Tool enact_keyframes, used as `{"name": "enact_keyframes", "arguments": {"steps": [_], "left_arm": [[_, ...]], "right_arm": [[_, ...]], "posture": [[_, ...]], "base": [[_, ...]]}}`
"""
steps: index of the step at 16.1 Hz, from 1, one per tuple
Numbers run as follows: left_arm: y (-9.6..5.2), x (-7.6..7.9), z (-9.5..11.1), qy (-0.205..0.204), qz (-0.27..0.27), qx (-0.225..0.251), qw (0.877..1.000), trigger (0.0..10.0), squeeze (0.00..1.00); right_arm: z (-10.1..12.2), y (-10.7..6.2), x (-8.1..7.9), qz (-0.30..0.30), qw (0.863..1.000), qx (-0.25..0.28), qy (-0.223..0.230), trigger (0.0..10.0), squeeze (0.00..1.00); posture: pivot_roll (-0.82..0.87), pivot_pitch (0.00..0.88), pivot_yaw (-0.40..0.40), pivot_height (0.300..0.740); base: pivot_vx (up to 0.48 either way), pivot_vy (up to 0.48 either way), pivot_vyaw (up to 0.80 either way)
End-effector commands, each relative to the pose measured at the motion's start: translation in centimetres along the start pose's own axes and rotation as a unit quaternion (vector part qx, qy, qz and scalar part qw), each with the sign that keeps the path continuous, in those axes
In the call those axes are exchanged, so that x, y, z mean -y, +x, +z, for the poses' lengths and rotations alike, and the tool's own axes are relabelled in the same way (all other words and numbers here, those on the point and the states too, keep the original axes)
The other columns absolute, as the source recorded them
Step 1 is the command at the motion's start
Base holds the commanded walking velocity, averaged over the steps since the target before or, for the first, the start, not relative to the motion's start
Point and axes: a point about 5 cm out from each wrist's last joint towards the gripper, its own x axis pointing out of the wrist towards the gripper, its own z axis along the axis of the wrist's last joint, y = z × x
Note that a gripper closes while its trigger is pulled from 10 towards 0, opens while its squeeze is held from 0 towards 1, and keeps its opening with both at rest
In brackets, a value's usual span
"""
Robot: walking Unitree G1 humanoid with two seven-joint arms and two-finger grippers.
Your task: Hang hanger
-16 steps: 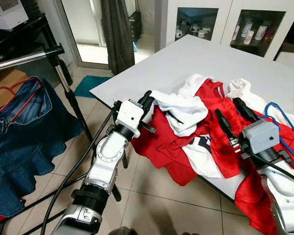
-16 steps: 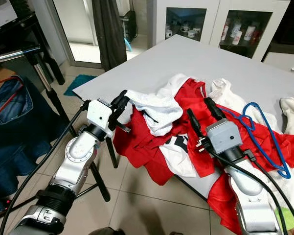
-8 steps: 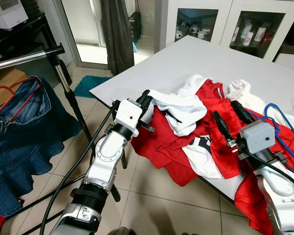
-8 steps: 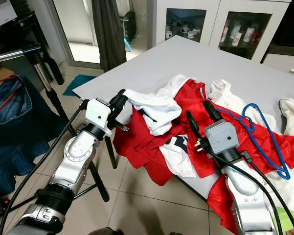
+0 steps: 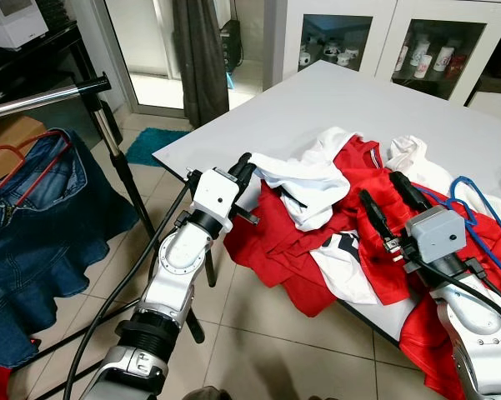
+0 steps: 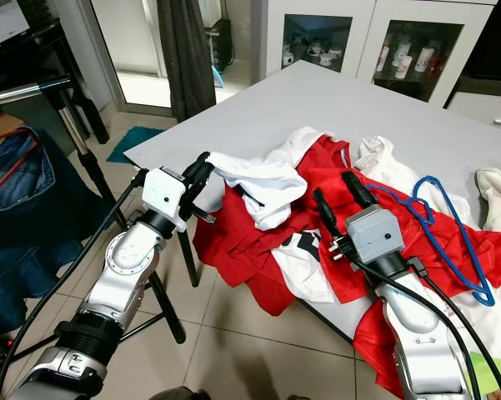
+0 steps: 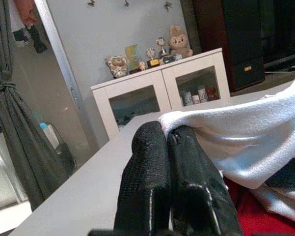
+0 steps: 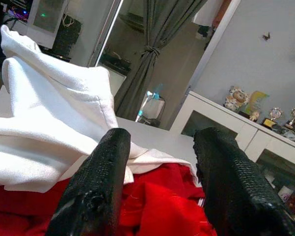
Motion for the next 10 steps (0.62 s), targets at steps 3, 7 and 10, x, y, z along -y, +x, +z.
{"name": "enact_keyframes", "arguments": {"steps": [3, 7, 10], "left_arm": [[0.08, 0.12, 0.24, -0.004, -0.001, 0.009, 1.000, 10.0, 0.00], [0.29, 0.13, 0.39, -0.006, -0.003, 0.013, 1.000, 10.0, 0.00], [0.30, 0.18, 0.35, -0.007, -0.005, 0.012, 1.000, 10.0, 0.00]], "right_arm": [[0.56, 0.13, 0.19, -0.002, 1.000, 0.010, -0.015, 10.0, 0.00], [0.55, 0.26, 0.04, -0.004, 1.000, 0.013, -0.016, 10.0, 0.00], [0.40, 0.17, -0.05, -0.007, 1.000, 0.011, -0.016, 10.0, 0.00]], "posture": [[0.00, 0.006, 0.051, 0.740], [0.00, 0.001, 0.058, 0.740], [0.00, 0.001, 0.061, 0.740]], "base": [[0.000, 0.000, 0.00], [0.000, 0.000, 0.00], [0.000, 0.000, 0.00]]}}
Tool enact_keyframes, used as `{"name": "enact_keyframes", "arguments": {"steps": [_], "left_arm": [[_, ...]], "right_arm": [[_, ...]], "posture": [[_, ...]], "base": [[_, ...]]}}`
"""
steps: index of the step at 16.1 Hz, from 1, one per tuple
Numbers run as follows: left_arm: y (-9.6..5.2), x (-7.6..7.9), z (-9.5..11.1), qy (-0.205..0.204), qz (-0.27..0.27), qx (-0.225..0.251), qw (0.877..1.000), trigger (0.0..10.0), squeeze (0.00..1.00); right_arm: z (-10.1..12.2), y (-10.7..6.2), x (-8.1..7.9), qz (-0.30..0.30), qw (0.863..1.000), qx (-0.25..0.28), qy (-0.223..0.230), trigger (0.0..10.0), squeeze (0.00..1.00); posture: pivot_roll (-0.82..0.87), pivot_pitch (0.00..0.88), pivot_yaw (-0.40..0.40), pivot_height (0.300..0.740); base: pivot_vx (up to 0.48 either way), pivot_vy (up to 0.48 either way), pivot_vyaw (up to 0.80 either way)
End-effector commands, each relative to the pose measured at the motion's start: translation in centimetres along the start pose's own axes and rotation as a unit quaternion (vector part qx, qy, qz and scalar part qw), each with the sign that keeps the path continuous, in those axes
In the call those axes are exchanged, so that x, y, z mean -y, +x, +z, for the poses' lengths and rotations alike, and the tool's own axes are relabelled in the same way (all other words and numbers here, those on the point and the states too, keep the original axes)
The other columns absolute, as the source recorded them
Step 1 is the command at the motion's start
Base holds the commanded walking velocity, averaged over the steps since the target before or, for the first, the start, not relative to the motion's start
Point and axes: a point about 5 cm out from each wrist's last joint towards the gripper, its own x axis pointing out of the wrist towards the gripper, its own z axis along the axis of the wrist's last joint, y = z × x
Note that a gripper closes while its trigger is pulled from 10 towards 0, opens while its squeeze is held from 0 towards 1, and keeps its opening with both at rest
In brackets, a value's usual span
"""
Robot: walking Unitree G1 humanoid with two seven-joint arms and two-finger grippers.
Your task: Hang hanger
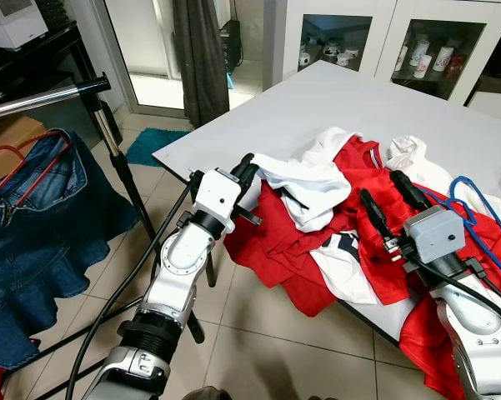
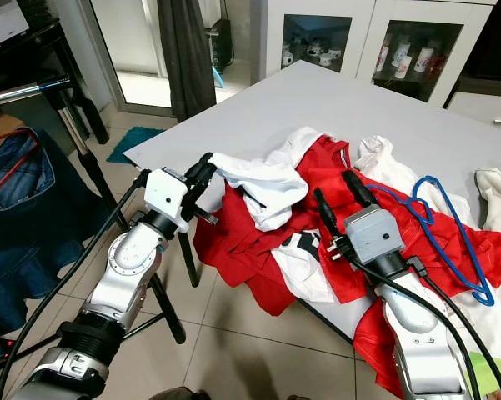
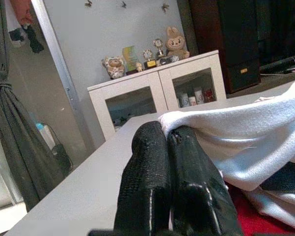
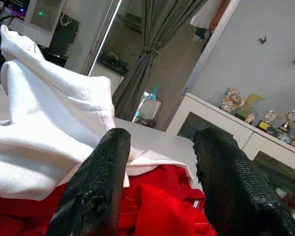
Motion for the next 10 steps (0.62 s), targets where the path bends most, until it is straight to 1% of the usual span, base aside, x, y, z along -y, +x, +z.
{"name": "enact_keyframes", "arguments": {"steps": [1, 5, 9, 10], "left_arm": [[0.08, -0.03, 0.21, -0.001, 0.000, 0.008, 1.000, 10.0, 0.00], [-0.14, 0.07, 0.34, -0.001, -0.004, 0.011, 1.000, 10.0, 0.00], [-0.47, -0.16, 0.33, -0.001, 0.011, 0.011, 1.000, 10.0, 0.00], [-0.51, -0.20, 0.37, -0.001, 0.012, 0.012, 1.000, 10.0, 0.00]], "right_arm": [[0.14, -0.01, -0.20, -0.002, 1.000, 0.007, -0.003, 10.0, 0.00], [0.07, 0.29, -0.53, 0.004, 1.000, 0.008, 0.002, 10.0, 0.00], [-0.19, 0.67, -0.77, 0.014, 1.000, 0.010, 0.005, 10.0, 0.00], [-0.14, 0.98, -0.73, 0.014, 1.000, 0.013, 0.005, 10.0, 0.00]], "posture": [[0.00, 0.000, 0.062, 0.740], [0.03, 0.002, 0.054, 0.740], [0.05, 0.000, 0.046, 0.740], [0.06, 0.000, 0.042, 0.740]], "base": [[0.000, 0.000, 0.00], [0.000, 0.000, 0.00], [0.000, 0.000, 0.00], [0.000, 0.000, 0.00]]}}
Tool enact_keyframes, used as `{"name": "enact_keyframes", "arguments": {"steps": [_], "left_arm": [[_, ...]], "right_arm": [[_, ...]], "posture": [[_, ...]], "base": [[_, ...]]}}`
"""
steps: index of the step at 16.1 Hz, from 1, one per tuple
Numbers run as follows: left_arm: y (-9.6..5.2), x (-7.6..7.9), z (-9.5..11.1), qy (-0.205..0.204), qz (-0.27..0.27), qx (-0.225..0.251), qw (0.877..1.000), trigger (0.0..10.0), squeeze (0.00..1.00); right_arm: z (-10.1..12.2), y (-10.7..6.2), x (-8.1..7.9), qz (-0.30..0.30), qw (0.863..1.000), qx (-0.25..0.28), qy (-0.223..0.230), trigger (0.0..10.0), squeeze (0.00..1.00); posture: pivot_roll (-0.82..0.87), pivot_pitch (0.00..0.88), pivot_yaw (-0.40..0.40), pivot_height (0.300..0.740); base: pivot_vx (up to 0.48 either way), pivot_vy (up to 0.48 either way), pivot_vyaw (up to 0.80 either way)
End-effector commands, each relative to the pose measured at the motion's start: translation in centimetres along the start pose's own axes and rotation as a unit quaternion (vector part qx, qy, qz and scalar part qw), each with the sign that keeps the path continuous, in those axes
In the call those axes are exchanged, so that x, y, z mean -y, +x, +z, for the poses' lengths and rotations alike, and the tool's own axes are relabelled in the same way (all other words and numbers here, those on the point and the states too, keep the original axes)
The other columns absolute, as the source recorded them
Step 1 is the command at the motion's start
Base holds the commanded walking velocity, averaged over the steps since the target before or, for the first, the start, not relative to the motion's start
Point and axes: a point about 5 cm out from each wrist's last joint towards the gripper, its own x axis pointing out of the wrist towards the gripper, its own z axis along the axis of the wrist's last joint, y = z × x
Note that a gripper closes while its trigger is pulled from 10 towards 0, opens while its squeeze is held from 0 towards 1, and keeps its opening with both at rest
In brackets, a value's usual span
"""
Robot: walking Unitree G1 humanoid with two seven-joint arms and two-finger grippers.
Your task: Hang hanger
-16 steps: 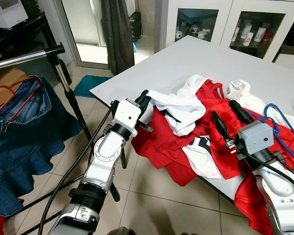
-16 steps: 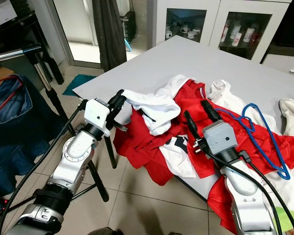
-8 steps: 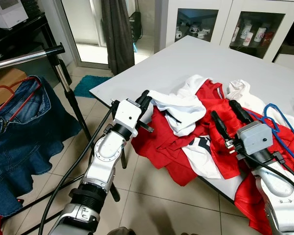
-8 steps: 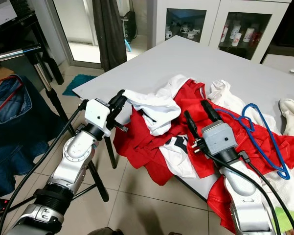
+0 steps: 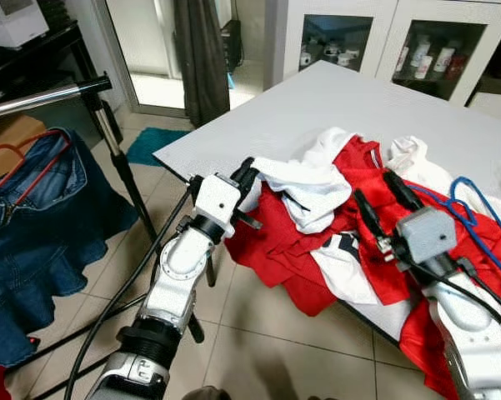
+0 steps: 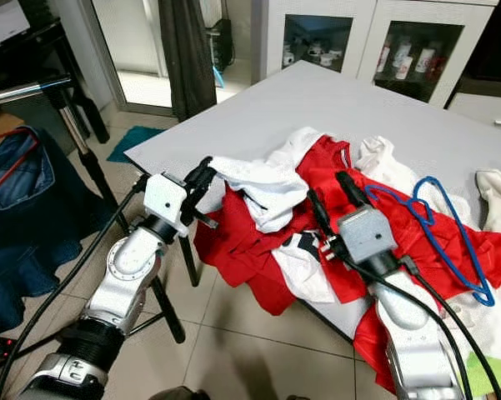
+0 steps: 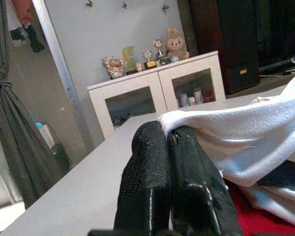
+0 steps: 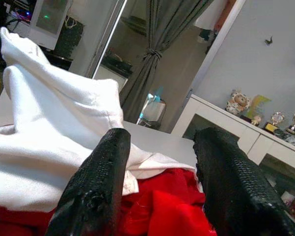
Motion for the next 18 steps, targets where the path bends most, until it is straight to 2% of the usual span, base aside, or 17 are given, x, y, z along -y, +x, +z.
{"name": "enact_keyframes", "arguments": {"steps": [1, 5, 8, 12, 15, 17, 18], "left_arm": [[0.0, -0.6, 0.6, 0.003, 0.011, 0.012, 1.000, 10.0, 0.00], [0.1, -1.0, 0.7, 0.007, 0.019, 0.014, 1.000, 10.0, 0.00], [0.5, -0.8, 0.7, 0.005, 0.017, 0.016, 1.000, 10.0, 0.00], [0.6, -0.4, 0.6, -0.001, 0.011, 0.016, 1.000, 10.0, 0.00], [0.7, -0.4, 0.7, 0.000, 0.011, 0.016, 1.000, 10.0, 0.00], [0.8, -0.5, 0.7, 0.001, 0.012, 0.017, 1.000, 10.0, 0.00], [0.9, -0.7, 0.8, 0.003, 0.016, 0.018, 1.000, 10.0, 0.00]], "right_arm": [[0.3, 0.5, -0.1, 0.005, 1.000, 0.011, -0.002, 10.0, 0.00], [0.4, 0.7, 0.3, 0.013, 1.000, 0.018, -0.016, 10.0, 0.00], [0.4, 0.1, 0.3, 0.007, 1.000, 0.017, -0.019, 10.0, 0.00], [0.3, -0.4, 0.5, -0.013, 1.000, 0.001, -0.004, 10.0, 0.00], [0.6, 0.0, 0.2, -0.004, 1.000, 0.009, -0.002, 10.0, 0.00], [1.1, 0.4, -0.4, 0.023, 1.000, 0.016, 0.010, 10.0, 0.00], [1.3, 0.6, -1.8, 0.095, 0.995, 0.004, 0.037, 10.0, 0.00]], "posture": [[0.06, 0.000, 0.041, 0.740], [0.04, 0.000, 0.039, 0.740], [0.02, 0.000, 0.039, 0.740], [0.01, 0.007, 0.041, 0.740], [0.01, 0.006, 0.045, 0.740], [0.02, 0.005, 0.044, 0.740], [0.03, 0.003, 0.040, 0.740]], "base": [[0.000, 0.000, 0.00], [0.000, 0.000, 0.00], [0.000, 0.000, 0.00], [0.000, 0.000, 0.00], [0.000, 0.000, 0.00], [0.000, 0.000, 0.00], [0.000, 0.000, 0.00]]}}
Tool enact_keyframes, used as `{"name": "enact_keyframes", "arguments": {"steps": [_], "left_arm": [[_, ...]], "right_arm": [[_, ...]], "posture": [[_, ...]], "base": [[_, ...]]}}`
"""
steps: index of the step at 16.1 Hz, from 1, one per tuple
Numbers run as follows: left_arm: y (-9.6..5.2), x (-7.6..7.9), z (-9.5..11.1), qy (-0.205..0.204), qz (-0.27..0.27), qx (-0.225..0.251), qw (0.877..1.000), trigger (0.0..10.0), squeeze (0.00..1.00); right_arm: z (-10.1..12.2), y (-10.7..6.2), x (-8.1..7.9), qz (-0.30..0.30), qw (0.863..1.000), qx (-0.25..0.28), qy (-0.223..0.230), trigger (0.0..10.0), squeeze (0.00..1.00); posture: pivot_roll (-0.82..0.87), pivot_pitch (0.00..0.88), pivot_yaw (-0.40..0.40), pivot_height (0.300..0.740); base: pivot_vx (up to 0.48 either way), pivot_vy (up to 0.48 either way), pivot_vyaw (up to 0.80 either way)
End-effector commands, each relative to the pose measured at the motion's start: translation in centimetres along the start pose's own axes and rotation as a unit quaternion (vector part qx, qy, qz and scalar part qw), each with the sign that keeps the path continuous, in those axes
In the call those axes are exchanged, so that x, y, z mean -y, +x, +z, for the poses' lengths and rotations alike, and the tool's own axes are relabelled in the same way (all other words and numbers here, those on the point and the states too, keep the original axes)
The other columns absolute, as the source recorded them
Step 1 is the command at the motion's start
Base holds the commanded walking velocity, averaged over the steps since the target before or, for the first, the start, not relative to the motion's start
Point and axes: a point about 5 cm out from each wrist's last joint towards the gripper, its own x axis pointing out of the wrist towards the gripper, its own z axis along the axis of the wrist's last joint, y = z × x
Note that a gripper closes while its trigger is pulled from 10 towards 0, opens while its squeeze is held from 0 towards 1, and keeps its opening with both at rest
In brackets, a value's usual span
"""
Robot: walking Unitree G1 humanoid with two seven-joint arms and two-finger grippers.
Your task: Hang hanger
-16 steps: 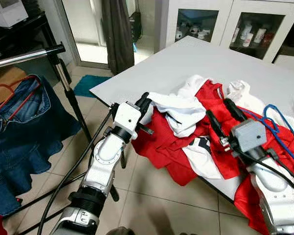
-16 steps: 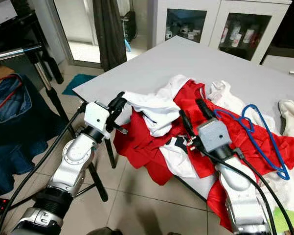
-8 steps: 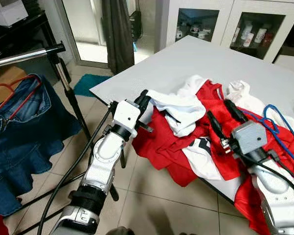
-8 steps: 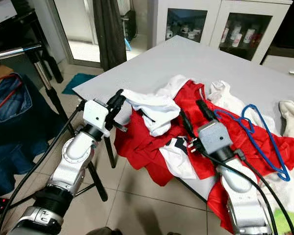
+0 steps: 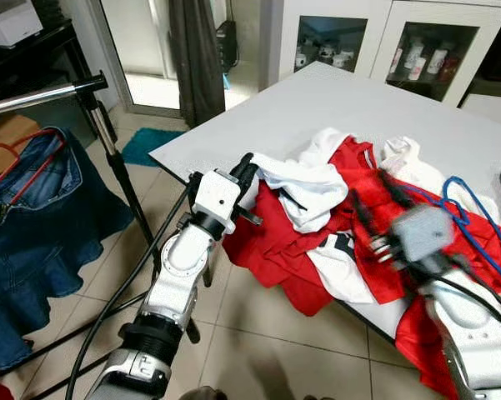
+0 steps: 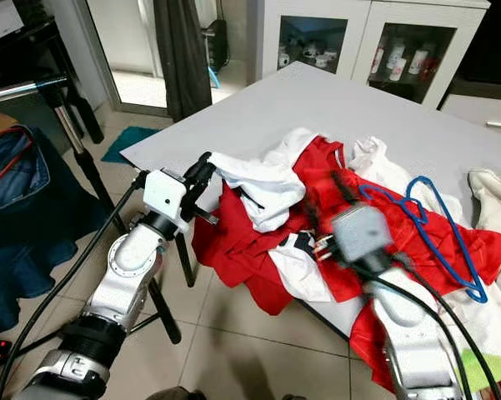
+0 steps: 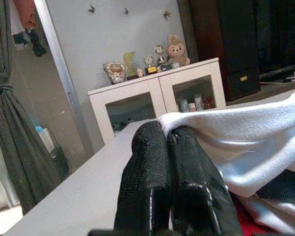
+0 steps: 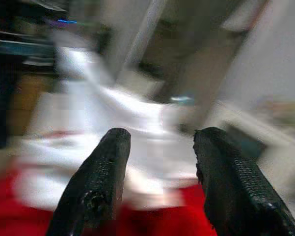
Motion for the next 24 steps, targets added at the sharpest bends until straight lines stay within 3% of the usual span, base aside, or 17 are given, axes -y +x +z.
{"name": "enact_keyframes", "arguments": {"steps": [1, 3, 5, 10, 16, 19, 21, 24], "left_arm": [[0.3, -0.7, 0.4, 0.004, 0.013, 0.010, 1.000, 10.0, 0.00], [0.6, -1.3, 0.5, 0.008, 0.024, 0.010, 1.000, 10.0, 0.00], [1.1, -2.2, 0.8, 0.015, 0.034, 0.013, 0.999, 10.0, 0.00], [2.2, -3.0, 1.2, 0.026, 0.039, 0.020, 0.999, 10.0, 0.00], [2.6, -2.6, 1.0, 0.026, 0.031, 0.020, 0.999, 10.0, 0.00], [2.5, -2.6, 0.9, 0.027, 0.029, 0.021, 0.999, 10.0, 0.00], [2.5, -2.7, 0.8, 0.027, 0.028, 0.019, 0.999, 10.0, 0.00], [2.6, -2.6, 0.9, 0.027, 0.029, 0.021, 0.999, 10.0, 0.00]], "right_arm": [[0.0, 0.1, -1.1, 0.065, 0.997, -0.012, 0.043, 10.0, 0.00], [0.2, -0.5, -1.0, 0.121, 0.985, -0.024, 0.119, 10.0, 0.00], [0.6, -1.2, -1.5, 0.177, 0.971, -0.034, 0.157, 10.0, 0.00], [1.5, -0.7, -1.5, 0.202, 0.959, -0.031, 0.196, 10.0, 0.00], [3.1, -0.8, -1.0, 0.235, 0.943, -0.012, 0.235, 10.0, 0.00], [4.5, -1.1, 0.3, 0.240, 0.925, 0.029, 0.292, 10.0, 0.00], [4.8, -1.9, -0.3, 0.281, 0.909, 0.028, 0.307, 10.0, 0.00], [4.0, -2.2, -1.4, 0.300, 0.902, 0.001, 0.310, 10.0, 0.00]], "posture": [[0.03, 0.003, 0.038, 0.740], [0.03, 0.006, 0.036, 0.740], [0.03, 0.006, 0.033, 0.740], [0.03, 0.000, 0.039, 0.740], [0.03, 0.000, 0.050, 0.740], [0.03, 0.000, 0.054, 0.740], [0.03, 0.000, 0.054, 0.740], [0.03, 0.000, 0.052, 0.740]], "base": [[0.000, 0.000, 0.00], [0.000, 0.000, 0.00], [0.000, 0.000, 0.00], [0.000, 0.000, 0.00], [0.000, 0.000, 0.00], [0.000, 0.000, 0.00], [0.000, 0.000, 0.00], [0.000, 0.000, 0.00]]}}
